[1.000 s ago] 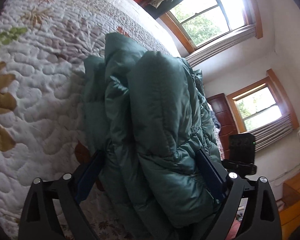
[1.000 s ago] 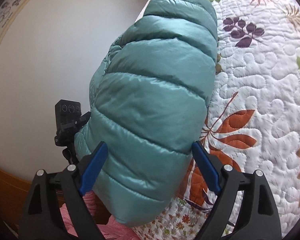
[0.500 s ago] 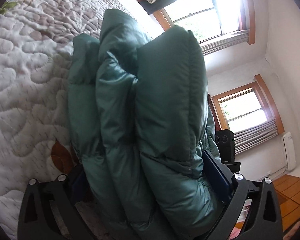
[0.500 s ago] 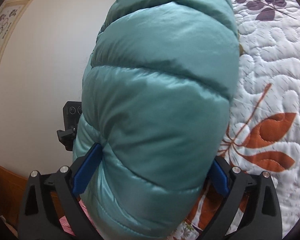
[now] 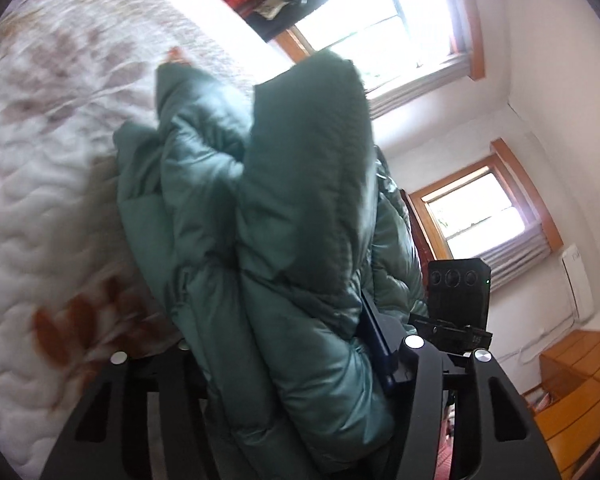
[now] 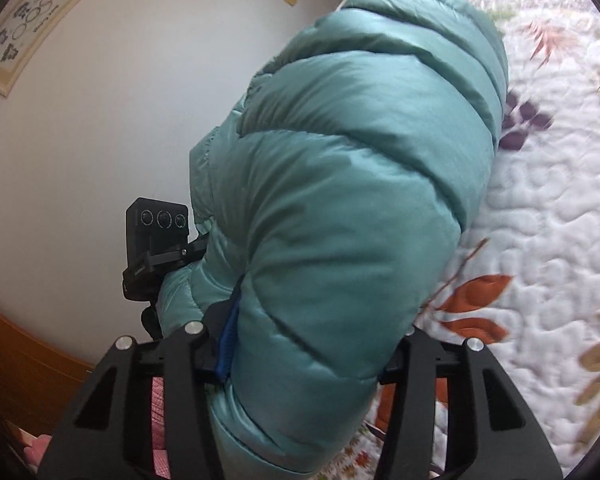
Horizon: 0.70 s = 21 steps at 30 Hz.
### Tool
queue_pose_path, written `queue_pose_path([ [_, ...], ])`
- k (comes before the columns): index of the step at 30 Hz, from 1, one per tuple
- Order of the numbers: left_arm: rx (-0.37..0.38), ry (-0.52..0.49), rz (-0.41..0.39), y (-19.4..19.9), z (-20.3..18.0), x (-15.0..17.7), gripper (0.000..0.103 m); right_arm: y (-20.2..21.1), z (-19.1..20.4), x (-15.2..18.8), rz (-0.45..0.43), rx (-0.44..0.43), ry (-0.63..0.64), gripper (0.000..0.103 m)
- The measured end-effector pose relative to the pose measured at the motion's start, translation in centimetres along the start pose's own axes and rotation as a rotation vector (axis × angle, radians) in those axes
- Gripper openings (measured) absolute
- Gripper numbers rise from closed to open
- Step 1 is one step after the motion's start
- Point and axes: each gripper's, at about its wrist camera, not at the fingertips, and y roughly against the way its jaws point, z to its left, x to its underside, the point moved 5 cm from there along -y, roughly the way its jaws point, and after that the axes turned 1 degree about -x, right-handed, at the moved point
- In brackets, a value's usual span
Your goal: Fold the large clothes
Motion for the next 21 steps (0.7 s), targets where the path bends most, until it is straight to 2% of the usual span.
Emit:
queue_pose_path([
  [6, 0.045, -0.076, 0.022, -4.9, -5.0, -3.2, 0.056, 6.5, -0.8, -2.5, -0.054, 0.087, 0.037, 0.05],
  [9, 0.052, -0.085, 0.039, -7.3, -5.1, -4.1, 0.056, 8.2, -2.6, -3.5, -0.068, 0.121, 0.02, 0.052],
  [14, -0.014, -0.074, 0.103, -11.4, -2.8, -4.2, 0.056, 7.2, -7.7, -2.6, -0.032, 0.16, -0.083, 0.054],
  [18, 0.002, -0.073, 0.114, -12.2, -1.0, -3.1, 0.064, 6.4, -10.6, -0.7, -0.039, 0.114, -0.132, 0.066],
  [21, -0.033, -0.092, 0.107, -11.9, -0.8, -2.7, 0.07, 6.0, -11.5, 0.3, -0.055, 0.099, -0.15, 0.072],
])
